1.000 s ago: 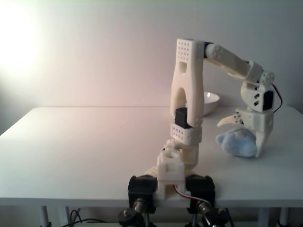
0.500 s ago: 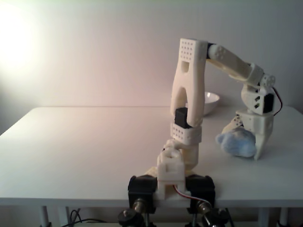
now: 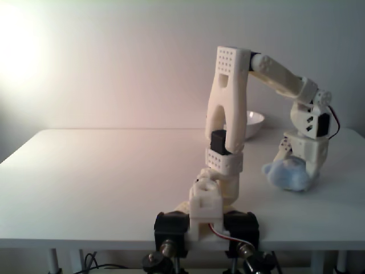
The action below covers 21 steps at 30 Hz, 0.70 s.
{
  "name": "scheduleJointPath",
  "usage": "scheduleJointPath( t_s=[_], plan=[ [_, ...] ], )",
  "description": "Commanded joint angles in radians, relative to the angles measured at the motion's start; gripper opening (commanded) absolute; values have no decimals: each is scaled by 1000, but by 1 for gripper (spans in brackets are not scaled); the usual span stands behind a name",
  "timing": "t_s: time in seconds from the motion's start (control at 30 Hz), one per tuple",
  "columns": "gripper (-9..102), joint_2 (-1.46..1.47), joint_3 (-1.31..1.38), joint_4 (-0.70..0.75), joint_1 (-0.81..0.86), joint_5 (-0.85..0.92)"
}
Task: Grasp a skyblue doll and put it into the bowl.
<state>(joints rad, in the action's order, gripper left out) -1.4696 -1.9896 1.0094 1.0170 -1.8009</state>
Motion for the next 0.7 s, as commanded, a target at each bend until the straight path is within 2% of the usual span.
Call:
scheduleJointPath(
  t_s=[0.0, 0.23, 0.5, 0.67],
  plan=[
    [34, -12, 15, 8, 0, 11],
    [25, -29, 11, 8, -6, 11],
    [7, -31, 8, 8, -6, 11],
    [0, -31, 9, 8, -6, 11]
  ],
)
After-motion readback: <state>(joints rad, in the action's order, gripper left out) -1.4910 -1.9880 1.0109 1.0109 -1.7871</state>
